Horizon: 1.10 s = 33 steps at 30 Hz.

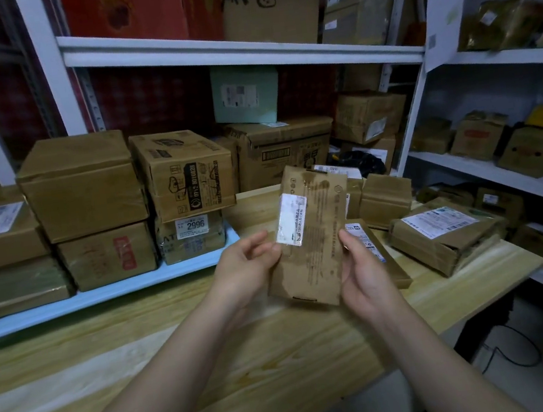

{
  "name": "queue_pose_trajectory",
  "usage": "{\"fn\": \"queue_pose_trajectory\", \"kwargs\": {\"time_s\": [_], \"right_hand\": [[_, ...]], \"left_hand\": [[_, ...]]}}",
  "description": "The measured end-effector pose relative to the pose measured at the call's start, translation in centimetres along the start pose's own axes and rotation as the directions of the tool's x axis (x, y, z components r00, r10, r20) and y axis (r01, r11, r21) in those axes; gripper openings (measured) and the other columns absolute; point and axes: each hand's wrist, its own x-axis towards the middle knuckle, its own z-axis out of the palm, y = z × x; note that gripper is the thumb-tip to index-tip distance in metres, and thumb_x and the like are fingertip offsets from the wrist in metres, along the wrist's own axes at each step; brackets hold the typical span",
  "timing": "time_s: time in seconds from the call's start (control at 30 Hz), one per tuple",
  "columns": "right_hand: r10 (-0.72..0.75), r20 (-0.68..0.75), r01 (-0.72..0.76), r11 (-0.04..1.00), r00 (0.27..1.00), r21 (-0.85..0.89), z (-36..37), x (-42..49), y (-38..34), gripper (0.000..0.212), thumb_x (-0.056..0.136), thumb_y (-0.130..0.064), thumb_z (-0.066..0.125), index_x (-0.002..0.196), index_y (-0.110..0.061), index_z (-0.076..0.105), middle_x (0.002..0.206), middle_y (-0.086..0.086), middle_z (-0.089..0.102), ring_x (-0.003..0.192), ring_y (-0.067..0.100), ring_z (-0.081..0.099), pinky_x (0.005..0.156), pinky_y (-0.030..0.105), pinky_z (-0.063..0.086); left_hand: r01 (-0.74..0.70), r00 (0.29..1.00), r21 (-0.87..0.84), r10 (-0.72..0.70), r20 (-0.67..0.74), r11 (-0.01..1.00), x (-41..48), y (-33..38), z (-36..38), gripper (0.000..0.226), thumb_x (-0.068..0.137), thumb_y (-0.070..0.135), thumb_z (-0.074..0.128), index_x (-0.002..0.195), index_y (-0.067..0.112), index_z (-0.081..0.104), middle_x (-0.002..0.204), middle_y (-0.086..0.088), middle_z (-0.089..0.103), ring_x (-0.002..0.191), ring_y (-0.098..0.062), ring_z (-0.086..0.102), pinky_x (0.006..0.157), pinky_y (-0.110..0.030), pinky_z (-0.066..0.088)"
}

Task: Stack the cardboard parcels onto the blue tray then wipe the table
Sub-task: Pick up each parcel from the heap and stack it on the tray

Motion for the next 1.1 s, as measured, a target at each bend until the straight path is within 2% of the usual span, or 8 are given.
{"fn": "queue_pose_trajectory", "kwargs": {"time_s": [0.1,0.23,0.4,0.57,0.7,0.8,0.9,1.1], "right_hand": [[-0.056,0.054,0.057,0.998,0.997,-0.018,0.4,-0.1,-0.1,0.04,0.102,-0.021,0.047,0.138,-0.005,0.053,0.136,0.02,0.06,0.129,0.034,0.054,0.11,0.053,0.041],[-0.141,0.076,0.151,0.976,0.987,-0.159,1.0,-0.6,-0.5,0.034,0.101,-0.014,0.049,0.133,-0.018,0.059,0.126,0.002,0.07,0.114,0.014,0.066,0.099,0.038,0.049],[-0.187,0.07,0.198,0.948,0.98,-0.247,1.2,-1.0,-0.7,0.039,0.096,-0.014,0.058,0.133,-0.024,0.059,0.132,0.008,0.065,0.122,0.021,0.062,0.103,0.04,0.05],[-0.236,0.085,0.251,0.911,0.968,-0.326,1.1,-1.8,-0.7,0.037,0.093,-0.003,0.06,0.114,-0.033,0.066,0.114,-0.005,0.071,0.115,0.017,0.062,0.107,0.035,0.046],[-0.227,0.097,0.246,0.915,0.969,-0.319,0.8,-2.0,-0.7,0.044,0.091,0.005,0.059,0.118,-0.028,0.067,0.122,0.005,0.07,0.121,0.026,0.059,0.111,0.045,0.042],[-0.195,0.112,0.216,0.95,0.974,-0.224,1.3,-2.6,-1.1,0.041,0.089,0.01,0.056,0.115,-0.019,0.069,0.12,0.012,0.068,0.116,0.026,0.06,0.1,0.036,0.053],[-0.179,0.086,0.188,0.975,0.98,-0.117,1.6,-2.7,-1.1,0.038,0.089,0.015,0.052,0.111,-0.01,0.071,0.13,0.013,0.065,0.122,0.027,0.06,0.083,0.029,0.06],[-0.219,0.072,0.227,0.963,0.973,-0.144,3.3,-3.4,-1.4,0.044,0.091,0.002,0.059,0.131,-0.015,0.059,0.122,0.004,0.071,0.113,0.023,0.067,0.091,0.037,0.058]], "left_hand": [[-0.038,0.999,-0.006,0.038,0.003,0.999,-0.3,0.2,-0.2,0.031,0.092,0.002,0.06,0.122,0.01,0.063,0.11,-0.004,0.068,0.078,0.001,0.061,0.062,-0.005,0.049],[-0.124,0.989,0.098,0.131,-0.067,0.987,0.0,0.1,-1.0,0.034,0.089,0.003,0.065,0.117,0.021,0.069,0.103,-0.001,0.067,0.083,-0.007,0.058,0.075,-0.016,0.047],[-0.07,0.993,0.049,0.074,-0.088,0.996,0.2,-0.1,-1.2,0.032,0.09,0.011,0.066,0.119,0.025,0.066,0.072,0.001,0.051,0.069,-0.013,0.052,0.075,-0.025,0.045],[-0.022,0.995,-0.129,0.009,-0.103,0.991,-1.0,1.1,-0.8,0.016,0.101,0.029,0.047,0.108,0.029,0.061,0.081,0.0,0.064,0.062,-0.012,0.062,0.056,-0.019,0.044],[0.01,0.998,-0.097,-0.016,-0.061,0.995,-1.7,1.8,-1.3,0.031,0.102,0.045,0.035,0.103,0.029,0.062,0.095,0.001,0.072,0.08,-0.015,0.07,0.066,-0.028,0.04],[0.014,0.998,-0.074,-0.018,-0.053,0.997,-2.2,2.0,-1.5,0.038,0.098,0.053,0.039,0.108,0.026,0.063,0.1,0.001,0.073,0.091,-0.018,0.069,0.072,-0.031,0.043],[0.014,0.999,-0.089,-0.018,-0.036,0.996,-2.9,2.2,-1.8,0.028,0.093,0.044,0.057,0.11,0.023,0.064,0.095,0.001,0.071,0.079,-0.014,0.066,0.075,-0.031,0.044],[-0.106,0.994,-0.156,0.099,-0.054,0.982,-3.7,2.8,-2.5,0.029,0.09,0.01,0.064,0.117,0.021,0.06,0.088,0.008,0.073,0.065,-0.003,0.063,0.053,-0.018,0.047]]}}
